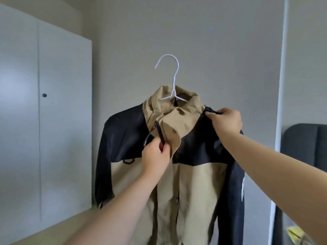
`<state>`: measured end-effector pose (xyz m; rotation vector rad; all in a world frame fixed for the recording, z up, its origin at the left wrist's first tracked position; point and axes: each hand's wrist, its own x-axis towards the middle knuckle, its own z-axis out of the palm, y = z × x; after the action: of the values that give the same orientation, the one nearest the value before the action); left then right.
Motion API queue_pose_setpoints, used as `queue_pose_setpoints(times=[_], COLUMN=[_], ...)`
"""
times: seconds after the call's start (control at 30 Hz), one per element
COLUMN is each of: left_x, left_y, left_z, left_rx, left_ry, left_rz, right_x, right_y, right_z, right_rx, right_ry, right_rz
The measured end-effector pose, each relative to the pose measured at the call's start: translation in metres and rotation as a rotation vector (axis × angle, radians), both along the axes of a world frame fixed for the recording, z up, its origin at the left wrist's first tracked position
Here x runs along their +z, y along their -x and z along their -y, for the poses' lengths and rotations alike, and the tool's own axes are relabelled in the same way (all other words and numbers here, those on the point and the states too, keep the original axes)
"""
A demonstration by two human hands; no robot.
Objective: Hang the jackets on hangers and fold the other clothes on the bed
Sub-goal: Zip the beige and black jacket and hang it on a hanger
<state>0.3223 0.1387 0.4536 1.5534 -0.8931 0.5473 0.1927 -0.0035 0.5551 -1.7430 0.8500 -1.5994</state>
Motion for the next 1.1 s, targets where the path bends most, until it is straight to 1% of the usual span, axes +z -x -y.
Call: queue_pose_setpoints(times=[0.07,0.1,0.13,0.17,0.27,0.33,0.37,0.43,0.5,0.53,0.57,0.6,0.63,0.67,0.7,0.77,0.87,0.9,1.0,1.07,1.1], left_x=[-0.014,-0.022,-0.030,-0.037,-0.046,-0.039,-0.034,-0.022,-0.011,-0.007,-0.005,-0.003,-0.002,-0.002,-0.003,-0.010,-0.026,-0.030,-0.035,-0.034,-0.033], left_y=[-0.005,-0.007,-0.010,-0.011,-0.013,-0.018,-0.024,-0.039,-0.057,-0.065,-0.070,-0.072,-0.073,-0.074,-0.073,-0.071,-0.073,-0.073,-0.070,-0.067,-0.065], left_z=[0.000,-0.002,-0.005,-0.008,-0.019,-0.021,-0.020,-0.021,-0.026,-0.029,-0.031,-0.032,-0.032,-0.030,-0.029,-0.028,-0.026,-0.025,-0.020,-0.017,-0.016], left_rx=[-0.182,-0.246,-0.283,-0.286,-0.151,-0.049,0.026,0.176,0.298,0.295,0.219,0.096,-0.015,-0.081,-0.101,-0.077,-0.036,-0.041,-0.053,-0.066,-0.072], left_ry=[-0.056,-0.081,-0.068,-0.014,0.182,0.200,0.157,-0.012,-0.259,-0.395,-0.488,-0.537,-0.543,-0.523,-0.493,-0.423,-0.360,-0.344,-0.304,-0.265,-0.246], left_rz=[-0.206,-0.286,-0.338,-0.347,-0.211,-0.132,-0.084,0.015,0.112,0.138,0.111,0.040,-0.034,-0.101,-0.167,-0.290,-0.411,-0.441,-0.495,-0.515,-0.516], right_x=[-0.010,-0.018,-0.025,-0.032,-0.047,-0.051,-0.053,-0.057,-0.061,-0.063,-0.065,-0.069,-0.072,-0.076,-0.078,-0.081,-0.087,-0.091,-0.106,-0.119,-0.127], right_y=[-0.001,-0.003,-0.004,-0.006,-0.010,-0.010,-0.010,-0.007,-0.003,0.000,0.003,0.006,0.008,0.009,0.010,0.011,0.012,0.012,0.010,0.004,0.000], right_z=[0.004,0.004,0.004,0.003,0.001,0.002,0.003,0.008,0.012,0.014,0.017,0.020,0.023,0.025,0.026,0.027,0.016,0.008,-0.018,-0.029,-0.030], right_rx=[0.066,0.090,0.098,0.097,0.070,0.050,0.043,0.062,0.116,0.133,0.140,0.142,0.140,0.139,0.135,0.117,0.109,0.154,0.413,0.513,0.519], right_ry=[-0.092,-0.128,-0.150,-0.156,-0.146,-0.130,-0.116,-0.092,-0.074,-0.066,-0.057,-0.041,-0.014,0.024,0.071,0.158,0.213,0.193,0.029,0.017,0.032], right_rz=[-0.098,-0.137,-0.167,-0.191,-0.218,-0.238,-0.249,-0.257,-0.248,-0.243,-0.240,-0.241,-0.253,-0.276,-0.309,-0.353,-0.467,-0.528,-0.711,-0.783,-0.795])
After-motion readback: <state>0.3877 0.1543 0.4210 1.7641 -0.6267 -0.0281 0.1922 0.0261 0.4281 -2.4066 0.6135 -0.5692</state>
